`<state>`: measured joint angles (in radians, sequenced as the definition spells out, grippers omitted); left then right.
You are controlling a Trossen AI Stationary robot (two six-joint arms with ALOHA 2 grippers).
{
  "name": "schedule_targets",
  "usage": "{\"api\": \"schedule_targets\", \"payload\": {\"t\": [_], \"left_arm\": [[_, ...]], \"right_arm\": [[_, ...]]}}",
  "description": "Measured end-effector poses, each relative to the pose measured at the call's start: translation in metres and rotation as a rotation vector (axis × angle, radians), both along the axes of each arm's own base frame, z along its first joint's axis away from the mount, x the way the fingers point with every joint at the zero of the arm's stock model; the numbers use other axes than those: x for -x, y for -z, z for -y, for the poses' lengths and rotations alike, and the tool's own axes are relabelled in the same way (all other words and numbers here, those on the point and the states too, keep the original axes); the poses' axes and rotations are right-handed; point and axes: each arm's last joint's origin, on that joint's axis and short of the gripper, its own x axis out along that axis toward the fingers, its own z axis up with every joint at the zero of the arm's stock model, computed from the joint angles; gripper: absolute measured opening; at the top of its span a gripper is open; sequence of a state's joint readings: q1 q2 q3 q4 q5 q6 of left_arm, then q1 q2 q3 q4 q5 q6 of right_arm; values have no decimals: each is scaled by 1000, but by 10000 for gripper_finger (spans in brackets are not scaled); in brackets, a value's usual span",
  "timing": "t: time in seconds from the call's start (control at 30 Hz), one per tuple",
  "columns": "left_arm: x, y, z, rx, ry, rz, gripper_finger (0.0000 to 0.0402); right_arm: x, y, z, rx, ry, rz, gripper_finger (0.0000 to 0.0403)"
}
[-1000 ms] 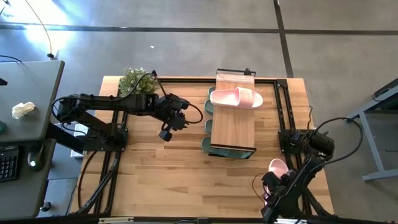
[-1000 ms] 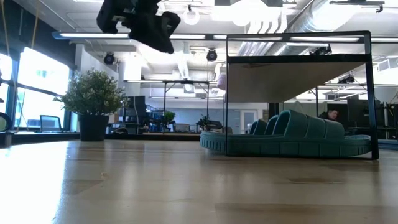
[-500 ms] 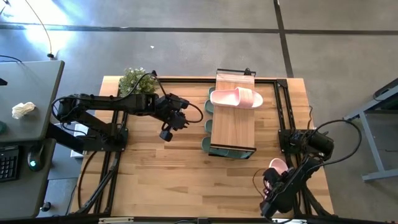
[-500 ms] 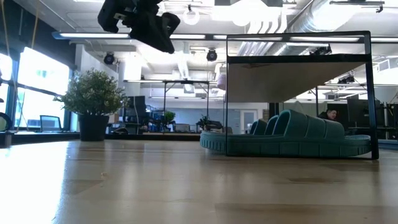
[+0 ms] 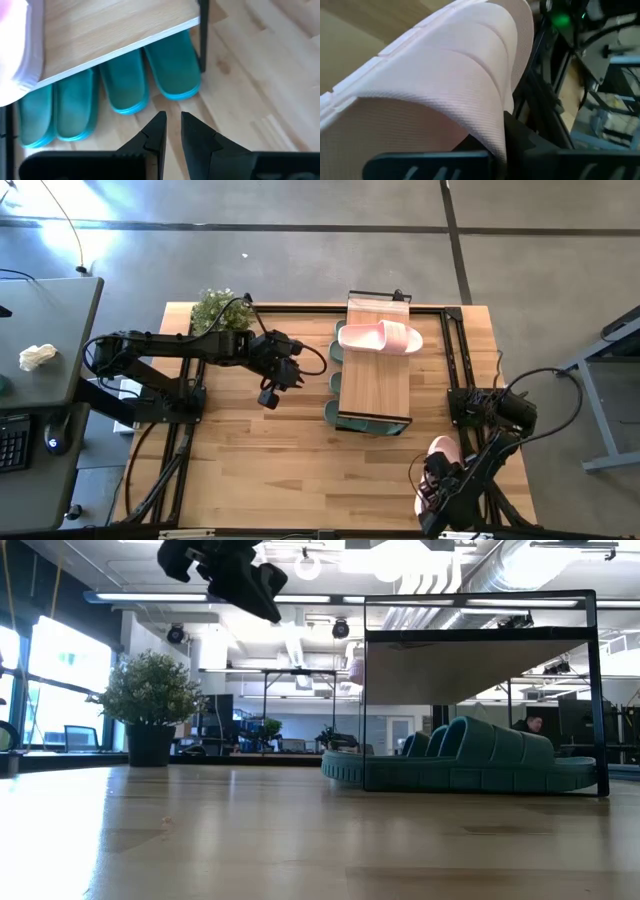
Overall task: Pick and place slides into the shelf
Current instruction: Put the pink slide on the shelf
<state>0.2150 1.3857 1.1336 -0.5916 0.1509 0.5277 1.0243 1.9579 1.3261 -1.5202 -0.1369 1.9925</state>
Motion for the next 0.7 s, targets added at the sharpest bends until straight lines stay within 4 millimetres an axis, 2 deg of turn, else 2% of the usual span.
{"api": "schedule_targets", "payload": {"t": [0.1,0.27,0.43,0.57,0.7], "left_arm": [[0,0,2,39,21,6,46],[-4,-2,12,45,62,28,46],[-5,-2,24,60,116,35,46],[-5,-4,32,60,146,38,46],[0,-10,37,58,160,54,46]], "right_arm": [[-6,-22,-10,-7,-26,68,3],[-12,-56,-34,-141,-41,186,1],[-18,-102,-53,-252,-51,397,1],[-31,-136,-56,-328,-22,545,1],[-47,-165,-49,-350,-42,705,0]]}}
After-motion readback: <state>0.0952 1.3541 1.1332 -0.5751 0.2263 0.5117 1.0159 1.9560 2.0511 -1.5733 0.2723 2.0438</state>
